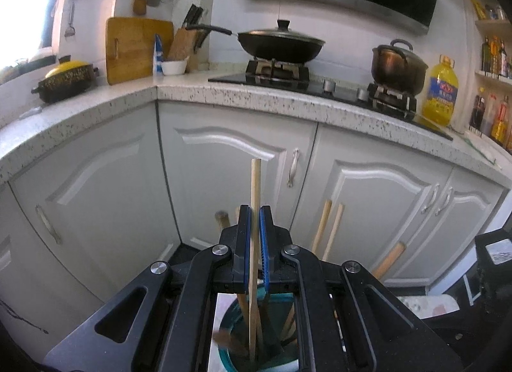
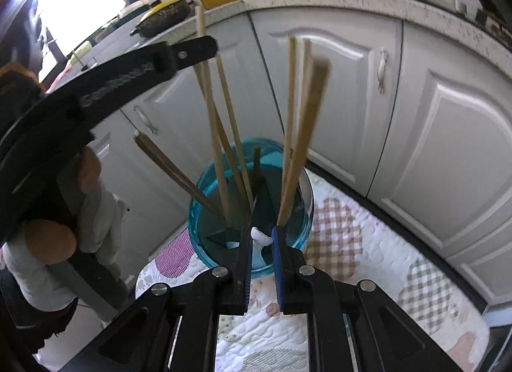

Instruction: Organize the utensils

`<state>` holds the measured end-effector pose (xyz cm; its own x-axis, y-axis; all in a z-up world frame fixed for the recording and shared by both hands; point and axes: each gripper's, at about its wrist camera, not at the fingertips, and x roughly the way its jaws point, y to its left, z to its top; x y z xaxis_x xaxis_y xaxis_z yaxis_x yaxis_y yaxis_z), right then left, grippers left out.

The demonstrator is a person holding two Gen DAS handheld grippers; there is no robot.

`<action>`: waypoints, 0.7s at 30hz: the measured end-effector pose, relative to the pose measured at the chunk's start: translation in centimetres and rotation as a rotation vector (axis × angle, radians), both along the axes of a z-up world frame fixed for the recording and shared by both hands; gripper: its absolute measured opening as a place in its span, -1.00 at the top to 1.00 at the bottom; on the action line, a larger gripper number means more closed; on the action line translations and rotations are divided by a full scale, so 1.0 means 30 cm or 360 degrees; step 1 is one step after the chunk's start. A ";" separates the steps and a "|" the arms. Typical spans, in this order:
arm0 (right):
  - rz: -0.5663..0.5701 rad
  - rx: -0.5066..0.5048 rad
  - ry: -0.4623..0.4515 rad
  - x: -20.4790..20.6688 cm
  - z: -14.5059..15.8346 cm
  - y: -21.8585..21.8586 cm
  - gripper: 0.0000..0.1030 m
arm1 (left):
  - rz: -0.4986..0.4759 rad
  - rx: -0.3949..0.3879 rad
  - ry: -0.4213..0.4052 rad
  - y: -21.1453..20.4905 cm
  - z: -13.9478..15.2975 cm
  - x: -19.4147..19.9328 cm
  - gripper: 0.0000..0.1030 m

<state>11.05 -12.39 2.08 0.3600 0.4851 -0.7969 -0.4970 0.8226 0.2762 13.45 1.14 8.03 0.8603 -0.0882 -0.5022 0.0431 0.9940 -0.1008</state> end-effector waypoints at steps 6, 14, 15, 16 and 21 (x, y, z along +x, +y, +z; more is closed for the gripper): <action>-0.0070 0.0085 0.0010 -0.024 0.006 -0.051 0.34 | -0.0039 -0.0087 0.0085 0.023 0.017 -0.013 0.89; -0.0154 0.0137 -0.0013 -0.084 0.049 -0.098 0.34 | -0.0105 -0.0101 0.0139 0.028 0.066 -0.091 0.43; -0.0170 0.0137 -0.0025 -0.098 0.055 -0.103 0.34 | -0.0107 -0.0092 0.0151 0.028 0.069 -0.104 0.43; -0.0177 0.0137 -0.0031 -0.107 0.057 -0.106 0.34 | -0.0111 -0.0082 0.0162 0.027 0.071 -0.120 0.43; -0.0247 0.0128 -0.0073 -0.157 0.074 -0.116 0.33 | -0.0125 -0.0052 0.0202 0.029 0.063 -0.196 0.41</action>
